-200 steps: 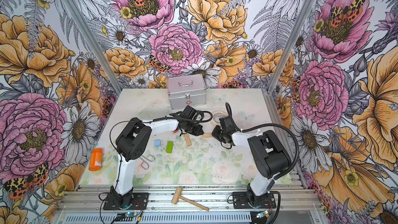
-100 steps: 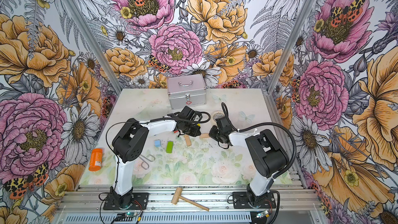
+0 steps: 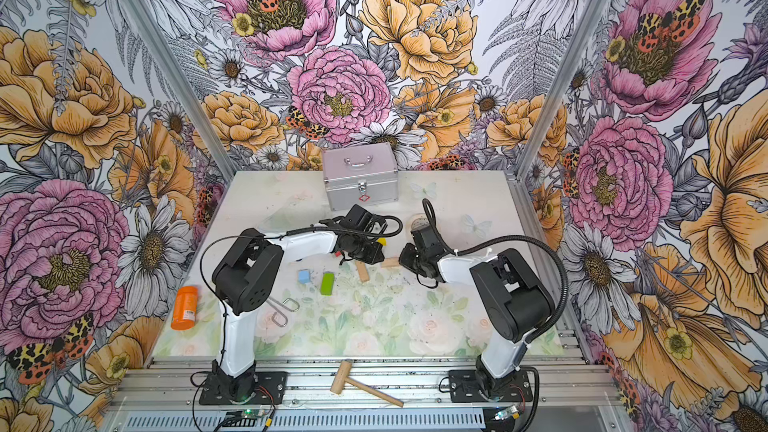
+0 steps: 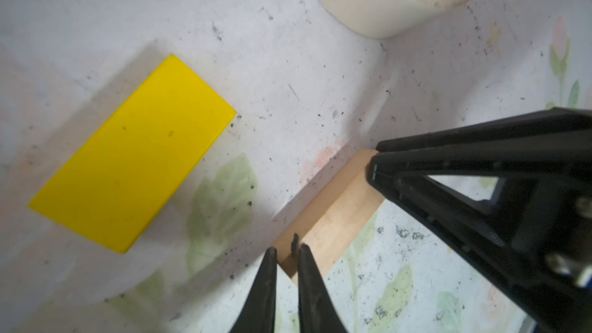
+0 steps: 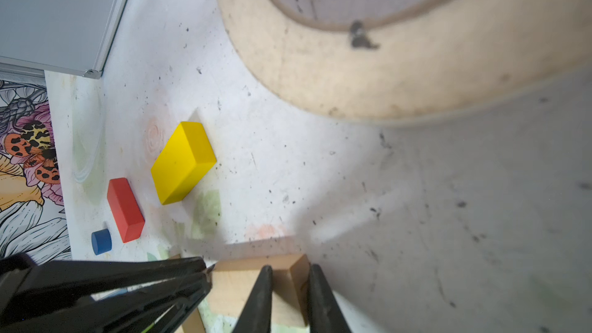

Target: Build the wood block tower

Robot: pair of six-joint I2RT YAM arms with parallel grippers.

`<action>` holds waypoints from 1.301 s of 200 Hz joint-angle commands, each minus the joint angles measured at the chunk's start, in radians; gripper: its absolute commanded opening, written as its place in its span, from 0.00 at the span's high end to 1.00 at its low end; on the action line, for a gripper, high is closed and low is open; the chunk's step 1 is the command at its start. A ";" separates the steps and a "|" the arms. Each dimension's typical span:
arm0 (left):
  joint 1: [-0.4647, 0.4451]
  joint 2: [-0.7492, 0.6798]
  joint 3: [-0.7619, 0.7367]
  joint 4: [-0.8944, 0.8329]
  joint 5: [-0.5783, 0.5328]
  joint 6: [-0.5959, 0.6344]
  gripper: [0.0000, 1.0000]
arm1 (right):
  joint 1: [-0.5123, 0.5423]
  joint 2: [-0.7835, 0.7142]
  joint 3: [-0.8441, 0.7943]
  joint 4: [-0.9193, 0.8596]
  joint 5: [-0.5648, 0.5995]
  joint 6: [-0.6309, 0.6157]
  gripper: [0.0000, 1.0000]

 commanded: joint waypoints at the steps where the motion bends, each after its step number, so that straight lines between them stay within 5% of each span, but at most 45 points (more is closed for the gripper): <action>1: 0.001 0.001 -0.037 -0.036 -0.033 -0.009 0.82 | 0.039 0.046 -0.014 -0.070 -0.059 0.014 0.79; 260: 0.018 -0.037 -0.034 -0.052 -0.070 -0.009 0.71 | 0.057 0.011 -0.041 -0.085 -0.042 0.031 0.73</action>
